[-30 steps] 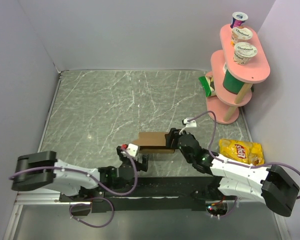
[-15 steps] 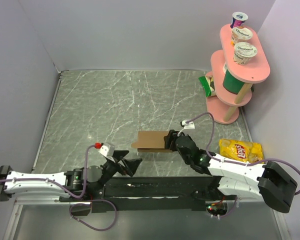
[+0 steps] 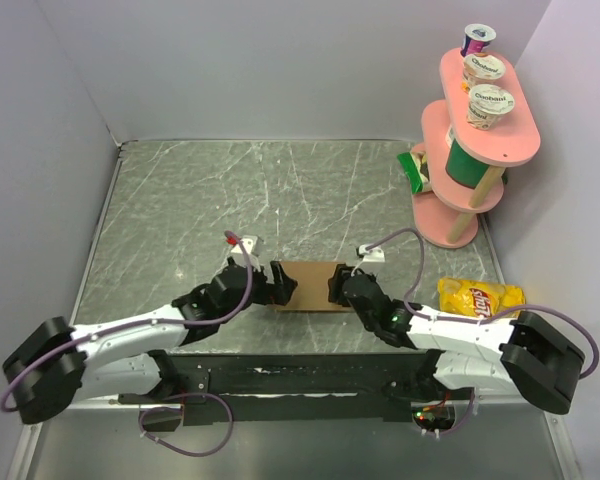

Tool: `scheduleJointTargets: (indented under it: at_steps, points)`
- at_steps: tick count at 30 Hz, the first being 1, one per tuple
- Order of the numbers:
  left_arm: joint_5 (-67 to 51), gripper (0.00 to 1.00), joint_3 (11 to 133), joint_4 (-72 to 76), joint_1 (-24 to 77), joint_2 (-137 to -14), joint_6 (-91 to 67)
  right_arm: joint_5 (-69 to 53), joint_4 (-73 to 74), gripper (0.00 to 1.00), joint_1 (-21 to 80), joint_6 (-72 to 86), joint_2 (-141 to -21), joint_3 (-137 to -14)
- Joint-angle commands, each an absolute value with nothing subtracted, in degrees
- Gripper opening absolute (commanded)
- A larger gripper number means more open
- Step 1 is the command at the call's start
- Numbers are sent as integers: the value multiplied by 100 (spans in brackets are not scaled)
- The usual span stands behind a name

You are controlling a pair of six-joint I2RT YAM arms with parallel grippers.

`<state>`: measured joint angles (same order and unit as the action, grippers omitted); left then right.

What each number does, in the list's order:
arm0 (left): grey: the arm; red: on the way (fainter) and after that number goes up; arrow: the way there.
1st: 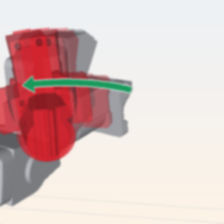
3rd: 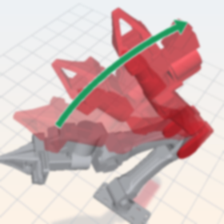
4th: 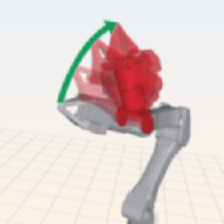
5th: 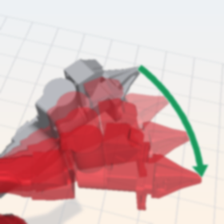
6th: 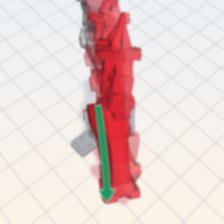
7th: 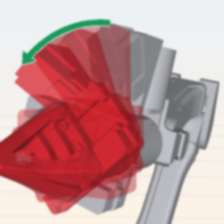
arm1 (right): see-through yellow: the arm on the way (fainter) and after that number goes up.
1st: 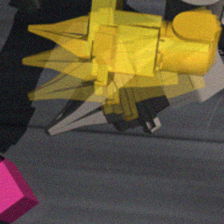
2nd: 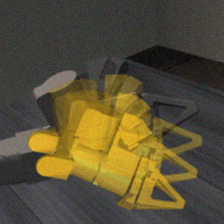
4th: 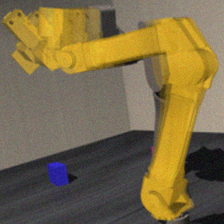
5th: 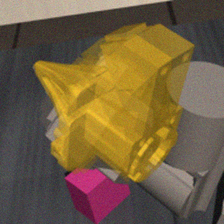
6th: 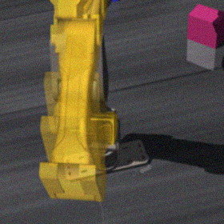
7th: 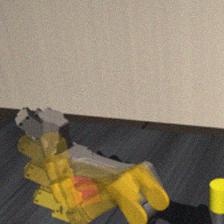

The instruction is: Fold the paper box

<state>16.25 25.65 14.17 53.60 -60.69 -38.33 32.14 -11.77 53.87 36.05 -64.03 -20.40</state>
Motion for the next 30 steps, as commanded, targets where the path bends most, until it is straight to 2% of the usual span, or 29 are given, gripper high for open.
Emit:
scheduleJointTargets:
  at_steps: [1, 3, 5, 8, 15, 17, 19, 20, 23, 25, 30]
  points:
    - [1134, 96, 2506, 1591, 5256, -6468, -4323, 3173, -738, 62, 5423, 3911, -6776, -2074]
    - [1169, 91, 2313, 1608, 5247, -6443, -4455, 3112, -764, 62, 5432, 3937, -6952, -2100]
    - [1151, 82, 2154, 1774, 5238, -6346, -4605, 3094, -642, 61, 5432, 3937, -7040, -2179]
    - [1195, 72, 1899, 1942, 5194, -6328, -4746, 3094, -659, 61, 5432, 3929, -6996, -2154]
    - [1038, 67, 1767, 2619, 4764, -6592, -4693, 3050, -668, 63, 5432, 3885, -6926, -2127]
    - [941, 66, 1775, 2812, 4729, -6575, -4623, 3067, -607, 69, 5432, 3859, -6804, -2153]
    - [905, 68, 1767, 2926, 4720, -6417, -4536, 3076, -396, 79, 5423, 3780, -6602, -2214]
    - [827, 74, 1775, 2901, 4702, -6346, -4474, 3076, -282, 89, 5414, 3657, -6383, -2258]
    - [442, 84, 1854, 2716, 4431, -6214, -4272, 2910, 149, 97, 5283, 3342, -5865, -2390]
    - [46, 91, 1820, 2786, 4009, -6292, -4193, 2673, 220, 99, 5151, 3156, -5617, -2365]
    - [-859, 94, 2118, 2470, 3175, -6811, -4069, 1661, 202, 100, 5341, 1593, -4730, -2250]
